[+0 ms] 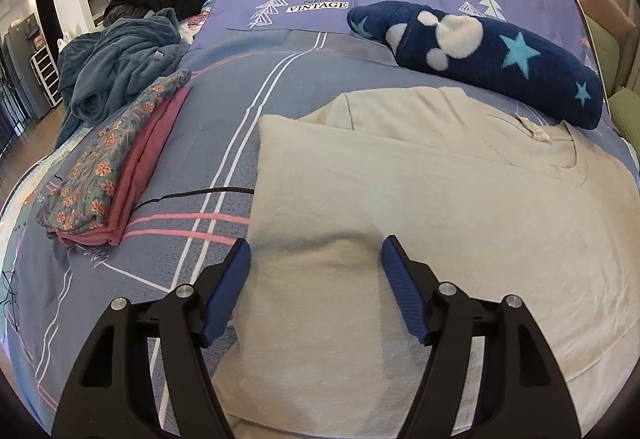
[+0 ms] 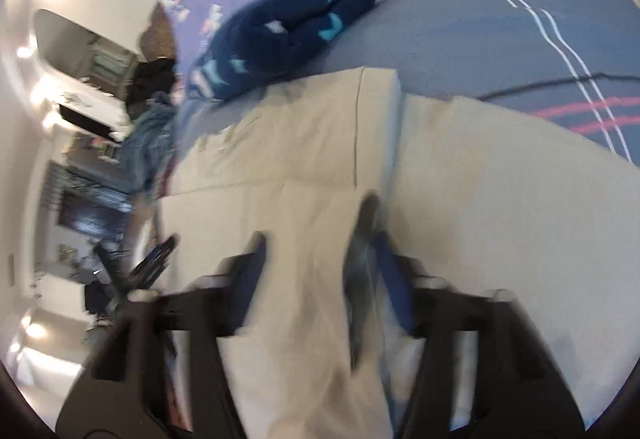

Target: Fold small clothes

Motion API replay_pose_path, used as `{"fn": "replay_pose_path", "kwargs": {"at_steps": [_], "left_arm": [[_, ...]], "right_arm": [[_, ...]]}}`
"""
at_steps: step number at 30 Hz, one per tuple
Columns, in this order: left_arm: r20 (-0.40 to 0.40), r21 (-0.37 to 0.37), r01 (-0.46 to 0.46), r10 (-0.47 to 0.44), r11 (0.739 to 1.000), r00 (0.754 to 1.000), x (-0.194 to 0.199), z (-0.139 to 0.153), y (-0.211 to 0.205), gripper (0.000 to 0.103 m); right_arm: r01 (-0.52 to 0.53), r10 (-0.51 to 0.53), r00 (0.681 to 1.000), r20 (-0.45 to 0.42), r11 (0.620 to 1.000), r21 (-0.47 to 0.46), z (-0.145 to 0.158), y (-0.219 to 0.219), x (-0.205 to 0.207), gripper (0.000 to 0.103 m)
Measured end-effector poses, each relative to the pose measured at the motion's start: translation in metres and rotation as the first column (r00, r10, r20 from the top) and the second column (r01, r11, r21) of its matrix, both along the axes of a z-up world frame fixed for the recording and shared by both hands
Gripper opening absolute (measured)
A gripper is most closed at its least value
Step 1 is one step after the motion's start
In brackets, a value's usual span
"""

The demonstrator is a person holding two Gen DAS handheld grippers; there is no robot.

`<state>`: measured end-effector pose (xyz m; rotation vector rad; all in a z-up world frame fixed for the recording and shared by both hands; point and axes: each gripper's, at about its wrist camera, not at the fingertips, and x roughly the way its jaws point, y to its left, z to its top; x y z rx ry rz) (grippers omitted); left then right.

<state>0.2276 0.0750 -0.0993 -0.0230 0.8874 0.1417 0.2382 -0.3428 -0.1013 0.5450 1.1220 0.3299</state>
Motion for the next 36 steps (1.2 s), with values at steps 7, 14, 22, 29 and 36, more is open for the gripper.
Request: {"fn": "replay_pose_path", "kwargs": {"at_steps": [7,14,22,29,36], "left_arm": [[0.000,-0.048,-0.012,0.012,0.999,1.000,0.000,-0.002,0.007,0.075],[0.094,-0.146,0.041,-0.027,0.989,0.995,-0.017,0.018,0.003,0.075],[0.203,-0.142,0.438,-0.407,0.888,0.891,-0.047,0.072,-0.108,0.079],[0.118,-0.149,0.511,-0.497,0.847,0.859,-0.033,0.047,-0.155,0.079],[0.074,-0.203,0.424,-0.418,0.883,0.905,-0.015,0.021,-0.133,0.091]], "right_arm": [[0.151,-0.137,0.986,0.096,0.975,-0.161,0.006,-0.010,-0.029,0.033],[0.515,-0.507,0.850,0.142,0.857,-0.023,0.003,-0.135,-0.203,0.055],[0.818,-0.818,0.574,-0.043,0.569,0.088,-0.048,-0.242,-0.307,0.066],[0.866,-0.871,0.480,-0.103,0.451,0.214,-0.084,-0.285,-0.277,0.066],[0.900,-0.905,0.402,-0.138,0.363,0.241,-0.097,-0.309,-0.250,0.010]]}}
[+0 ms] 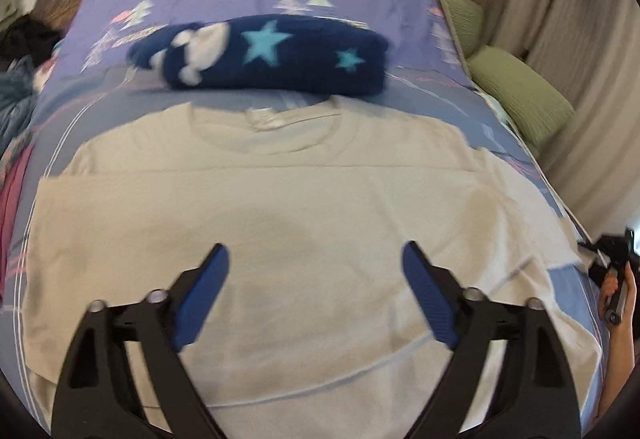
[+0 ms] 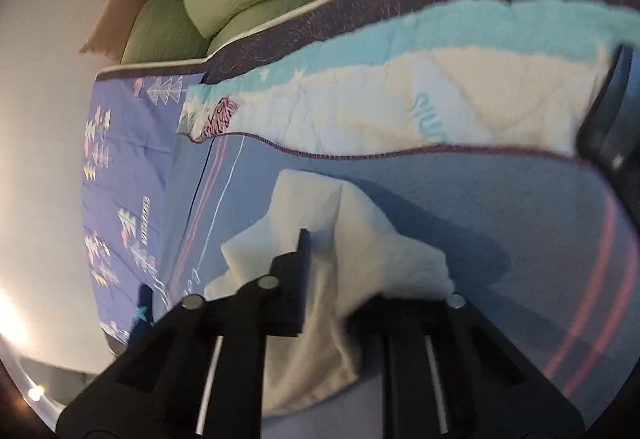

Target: Fold small clothes

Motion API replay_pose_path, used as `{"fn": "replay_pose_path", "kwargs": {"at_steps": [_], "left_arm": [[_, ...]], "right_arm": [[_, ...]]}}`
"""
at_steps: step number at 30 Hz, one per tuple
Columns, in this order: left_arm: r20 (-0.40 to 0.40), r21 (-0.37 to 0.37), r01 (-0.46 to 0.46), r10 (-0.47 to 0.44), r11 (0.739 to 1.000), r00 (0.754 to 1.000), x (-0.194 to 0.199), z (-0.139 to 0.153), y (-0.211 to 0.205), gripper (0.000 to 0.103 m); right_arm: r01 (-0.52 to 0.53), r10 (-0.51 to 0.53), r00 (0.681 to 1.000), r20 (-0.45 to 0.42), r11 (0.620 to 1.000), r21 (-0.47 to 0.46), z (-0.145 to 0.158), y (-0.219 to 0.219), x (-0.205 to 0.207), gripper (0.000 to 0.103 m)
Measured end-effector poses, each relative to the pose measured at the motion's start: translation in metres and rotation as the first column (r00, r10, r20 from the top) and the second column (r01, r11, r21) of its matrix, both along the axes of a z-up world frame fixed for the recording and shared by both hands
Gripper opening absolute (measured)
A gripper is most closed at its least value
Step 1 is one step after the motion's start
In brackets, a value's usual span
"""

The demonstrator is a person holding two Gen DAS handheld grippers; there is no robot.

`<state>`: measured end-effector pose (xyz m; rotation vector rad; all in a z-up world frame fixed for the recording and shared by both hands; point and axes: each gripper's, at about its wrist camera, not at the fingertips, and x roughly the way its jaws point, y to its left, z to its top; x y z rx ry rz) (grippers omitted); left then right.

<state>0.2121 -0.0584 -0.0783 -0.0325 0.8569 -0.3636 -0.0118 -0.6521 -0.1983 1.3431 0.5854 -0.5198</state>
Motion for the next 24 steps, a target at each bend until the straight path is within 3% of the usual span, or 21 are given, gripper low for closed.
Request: {"fn": "replay_pose_path", "kwargs": {"at_steps": [3,5,7,8,10,12,13,14,17,20,24], "left_arm": [[-0.029,-0.051,-0.021,0.019,0.998,0.999,0.005,-0.008,0.017,0.091],[-0.033,-0.089,-0.025,0.022,0.996,0.999,0.007,-0.010,0.026,0.091],[-0.032,-0.117,-0.020,0.017,0.993,0.999,0.007,-0.011,0.030,0.091],[-0.034,-0.133,-0.019,0.014,0.991,0.999,0.008,-0.011,0.033,0.091],[-0.031,-0.147,-0.019,0.015,0.989,0.999,0.008,-0.010,0.037,0.091],[-0.026,-0.165,-0.021,0.017,0.986,1.000,0.007,-0.008,0.042,0.091],[-0.024,-0.184,-0.023,0.019,0.983,1.000,0.008,-0.006,0.049,0.091],[-0.028,-0.205,-0.027,0.022,0.978,0.999,0.008,-0.004,0.055,0.091],[-0.052,-0.297,-0.029,0.014,0.954,0.999,0.011,-0.002,0.074,0.091],[-0.102,-0.414,-0.017,-0.027,0.910,0.994,0.017,-0.005,0.091,0.091],[-0.165,-0.527,-0.004,-0.098,0.850,0.981,0.024,-0.014,0.091,0.091]], "right_arm": [[-0.024,0.027,0.998,0.062,0.998,-0.050,0.024,0.014,0.016,0.007],[-0.089,0.107,0.986,0.129,0.986,-0.139,0.062,0.039,0.041,0.005],[-0.192,0.235,0.955,0.183,0.955,-0.225,0.102,0.075,0.074,0.005],[-0.266,0.331,0.921,0.204,0.920,-0.288,0.127,0.106,0.095,0.005],[-0.385,0.493,0.843,0.217,0.833,-0.398,0.166,0.164,0.130,0.005],[-0.517,0.672,0.715,0.193,0.694,-0.502,0.198,0.248,0.167,0.005],[-0.552,0.716,0.674,0.180,0.651,-0.522,0.202,0.272,0.173,0.005],[-0.620,0.796,0.588,0.144,0.558,-0.552,0.205,0.316,0.186,0.005],[-0.756,0.915,0.404,-0.003,0.332,-0.565,0.184,0.409,0.203,0.005],[-0.829,0.945,0.303,-0.124,0.197,-0.523,0.146,0.460,0.205,0.005],[-0.856,0.939,0.270,-0.216,0.131,-0.501,0.116,0.481,0.193,0.005]]}}
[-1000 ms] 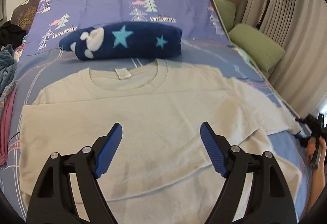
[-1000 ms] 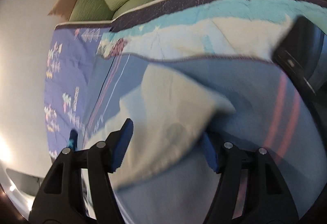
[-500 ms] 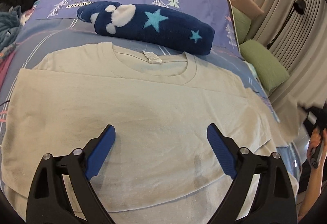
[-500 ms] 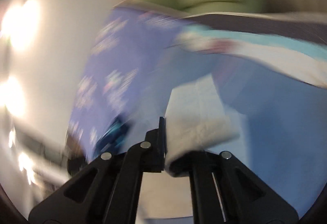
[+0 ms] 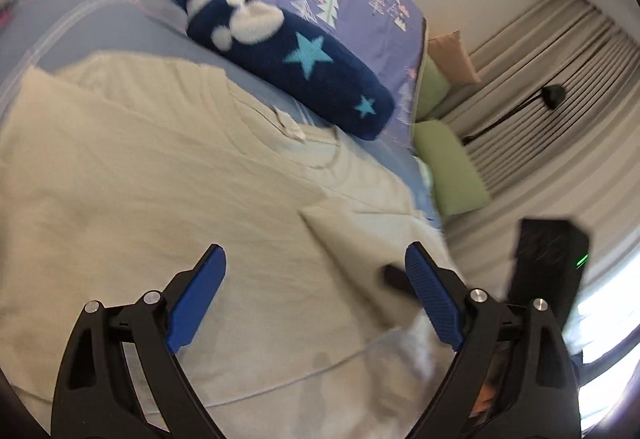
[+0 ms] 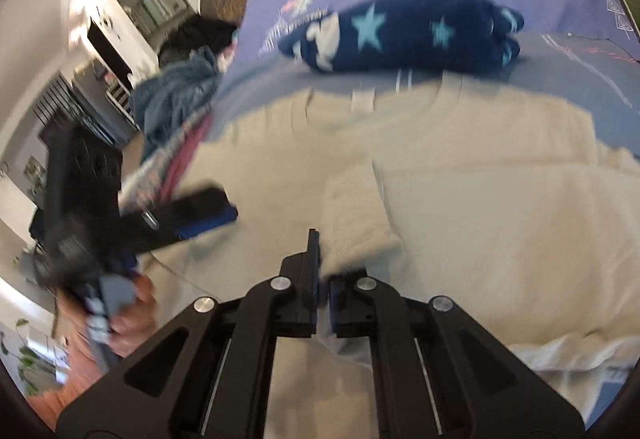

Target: Fold small clothes

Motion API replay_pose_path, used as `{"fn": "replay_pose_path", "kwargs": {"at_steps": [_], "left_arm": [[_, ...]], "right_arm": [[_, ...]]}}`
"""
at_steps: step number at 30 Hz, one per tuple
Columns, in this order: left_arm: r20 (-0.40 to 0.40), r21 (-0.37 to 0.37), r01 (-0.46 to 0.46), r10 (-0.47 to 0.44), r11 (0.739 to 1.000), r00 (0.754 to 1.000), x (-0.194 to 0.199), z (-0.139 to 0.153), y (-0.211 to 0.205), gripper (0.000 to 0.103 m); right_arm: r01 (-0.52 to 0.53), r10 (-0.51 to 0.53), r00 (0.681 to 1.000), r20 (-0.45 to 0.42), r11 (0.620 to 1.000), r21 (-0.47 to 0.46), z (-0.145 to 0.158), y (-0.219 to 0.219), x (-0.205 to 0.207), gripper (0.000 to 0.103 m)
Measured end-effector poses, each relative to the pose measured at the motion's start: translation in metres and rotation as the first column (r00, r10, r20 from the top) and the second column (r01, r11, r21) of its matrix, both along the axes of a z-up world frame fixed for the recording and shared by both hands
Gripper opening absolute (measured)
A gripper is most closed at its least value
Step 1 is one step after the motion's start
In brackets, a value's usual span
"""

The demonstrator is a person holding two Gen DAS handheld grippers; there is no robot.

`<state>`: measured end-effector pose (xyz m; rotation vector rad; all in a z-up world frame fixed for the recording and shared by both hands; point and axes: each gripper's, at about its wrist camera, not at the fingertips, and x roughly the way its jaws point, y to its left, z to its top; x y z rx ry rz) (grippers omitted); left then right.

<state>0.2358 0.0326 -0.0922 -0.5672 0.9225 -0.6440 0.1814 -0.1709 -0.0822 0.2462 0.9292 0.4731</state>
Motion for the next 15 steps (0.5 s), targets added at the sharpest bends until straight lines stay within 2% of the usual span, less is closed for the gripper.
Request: {"fn": "replay_pose_path", "kwargs": {"at_steps": [4,7,9,10,11,13,15], "left_arm": [[-0.056,-0.045,0.054,-0.056,0.998,0.997,0.003,-0.009,-0.014,0.091],[-0.060,-0.052,0.083,-0.086,0.995,0.994,0.000,-0.008,-0.022,0.091],[-0.068,-0.085,0.105,-0.111,0.991,0.992,-0.002,-0.007,-0.026,0.091],[-0.072,-0.092,0.105,-0.112,0.990,0.991,-0.002,-0.007,-0.026,0.091],[-0.074,-0.092,0.098,-0.105,0.991,0.992,0.000,-0.008,-0.026,0.091],[-0.083,-0.089,0.083,-0.090,0.993,0.992,0.001,-0.010,-0.023,0.091],[-0.093,-0.108,0.069,-0.080,0.992,0.992,0.003,-0.011,-0.018,0.091]], "right_arm": [[-0.011,0.011,1.000,0.002,1.000,-0.024,-0.005,-0.002,-0.007,0.005],[-0.024,0.026,0.999,0.035,0.998,-0.057,-0.003,0.005,-0.016,0.005],[-0.051,0.062,0.994,0.091,0.992,-0.117,0.001,0.018,-0.026,0.010],[-0.067,0.082,0.991,0.108,0.989,-0.135,0.002,0.024,-0.029,0.021],[-0.101,0.123,0.984,0.127,0.982,-0.162,0.003,0.033,-0.034,0.038],[-0.139,0.167,0.974,0.151,0.974,-0.180,0.004,0.043,-0.040,0.044],[-0.133,0.161,0.974,0.158,0.976,-0.174,0.005,0.042,-0.040,0.044]]}}
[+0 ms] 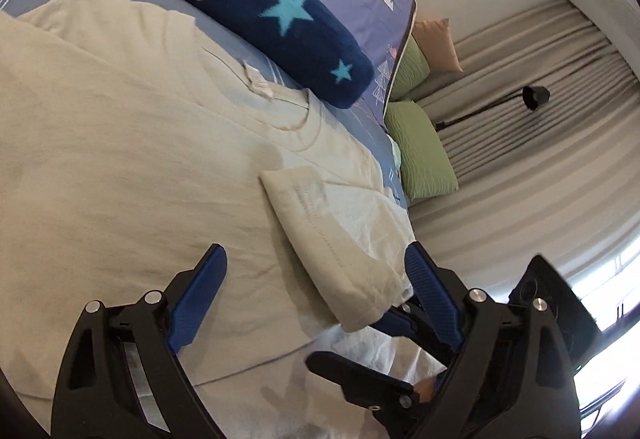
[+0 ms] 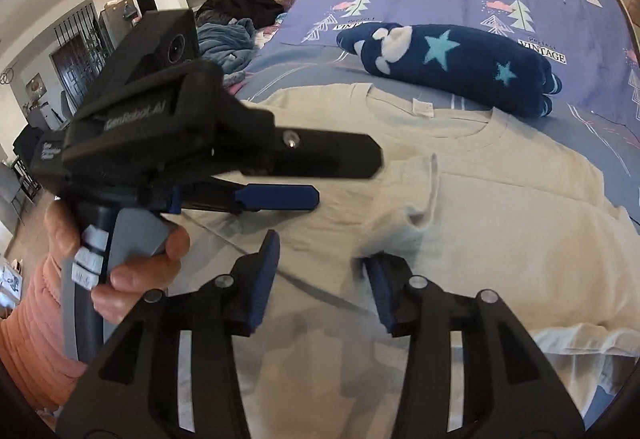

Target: Fold small clothes

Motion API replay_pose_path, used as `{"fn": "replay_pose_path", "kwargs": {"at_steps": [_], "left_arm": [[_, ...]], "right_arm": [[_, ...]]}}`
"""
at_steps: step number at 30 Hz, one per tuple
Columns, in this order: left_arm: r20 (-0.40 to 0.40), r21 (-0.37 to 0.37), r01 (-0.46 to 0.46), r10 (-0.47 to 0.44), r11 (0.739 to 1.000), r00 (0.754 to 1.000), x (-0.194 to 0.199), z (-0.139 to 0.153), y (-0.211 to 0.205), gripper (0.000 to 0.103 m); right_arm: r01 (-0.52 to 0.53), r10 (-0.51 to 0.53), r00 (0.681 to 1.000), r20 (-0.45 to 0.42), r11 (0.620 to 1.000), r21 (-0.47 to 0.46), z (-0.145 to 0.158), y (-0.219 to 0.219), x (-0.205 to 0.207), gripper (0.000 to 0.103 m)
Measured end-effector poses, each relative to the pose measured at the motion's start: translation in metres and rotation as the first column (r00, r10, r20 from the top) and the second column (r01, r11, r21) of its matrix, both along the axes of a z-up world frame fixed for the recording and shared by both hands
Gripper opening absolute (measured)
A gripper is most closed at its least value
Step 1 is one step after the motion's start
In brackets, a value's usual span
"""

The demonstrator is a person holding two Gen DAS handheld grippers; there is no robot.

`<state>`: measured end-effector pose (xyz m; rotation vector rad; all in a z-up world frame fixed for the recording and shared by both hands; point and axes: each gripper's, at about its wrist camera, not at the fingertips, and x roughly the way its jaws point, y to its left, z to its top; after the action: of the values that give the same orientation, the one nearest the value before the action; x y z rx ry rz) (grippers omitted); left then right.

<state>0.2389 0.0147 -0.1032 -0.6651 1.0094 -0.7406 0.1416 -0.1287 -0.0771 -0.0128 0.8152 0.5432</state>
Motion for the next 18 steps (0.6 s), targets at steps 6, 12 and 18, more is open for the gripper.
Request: {"fn": "replay_pose_path", "kwargs": {"at_steps": [6,12,18], "left_arm": [[-0.003,-0.013,0.005,-0.005,1.000,1.000,0.001,0.000,0.000,0.091],[-0.006,-0.039,0.011,-0.011,0.999,1.000,0.001,0.000,0.005,0.090],[0.004,-0.003,0.028,-0.028,1.000,1.000,0.000,0.000,0.001,0.090]], "right_arm": [[0.084,-0.083,0.996,-0.021,0.996,0.040,-0.003,-0.016,0.007,0.021],[0.107,-0.108,0.993,0.047,0.994,0.025,0.000,0.005,0.009,0.014],[-0.067,0.080,0.993,-0.093,0.989,0.134,-0.012,0.001,0.007,0.016]]}}
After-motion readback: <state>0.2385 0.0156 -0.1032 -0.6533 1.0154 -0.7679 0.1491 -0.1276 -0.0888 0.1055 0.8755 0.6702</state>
